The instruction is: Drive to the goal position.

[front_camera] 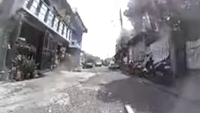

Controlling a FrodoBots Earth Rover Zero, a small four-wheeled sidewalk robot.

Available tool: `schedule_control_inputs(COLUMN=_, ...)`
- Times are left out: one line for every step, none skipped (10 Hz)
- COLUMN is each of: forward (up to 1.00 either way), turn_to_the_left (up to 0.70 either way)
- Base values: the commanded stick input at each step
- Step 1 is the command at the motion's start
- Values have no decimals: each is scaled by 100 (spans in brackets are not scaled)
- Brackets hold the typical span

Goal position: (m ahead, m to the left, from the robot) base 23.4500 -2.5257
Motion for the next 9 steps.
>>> schedule_control_inputs(forward=50, turn_to_the_left=0)
schedule_control_inputs(forward=50, turn_to_the_left=0)
schedule_control_inputs(forward=50, turn_to_the_left=0)
schedule_control_inputs(forward=50, turn_to_the_left=0)
schedule_control_inputs(forward=50, turn_to_the_left=0)
schedule_control_inputs(forward=50, turn_to_the_left=0)
schedule_control_inputs(forward=50, turn_to_the_left=0)
schedule_control_inputs(forward=50, turn_to_the_left=-5)
schedule_control_inputs(forward=50, turn_to_the_left=-10)
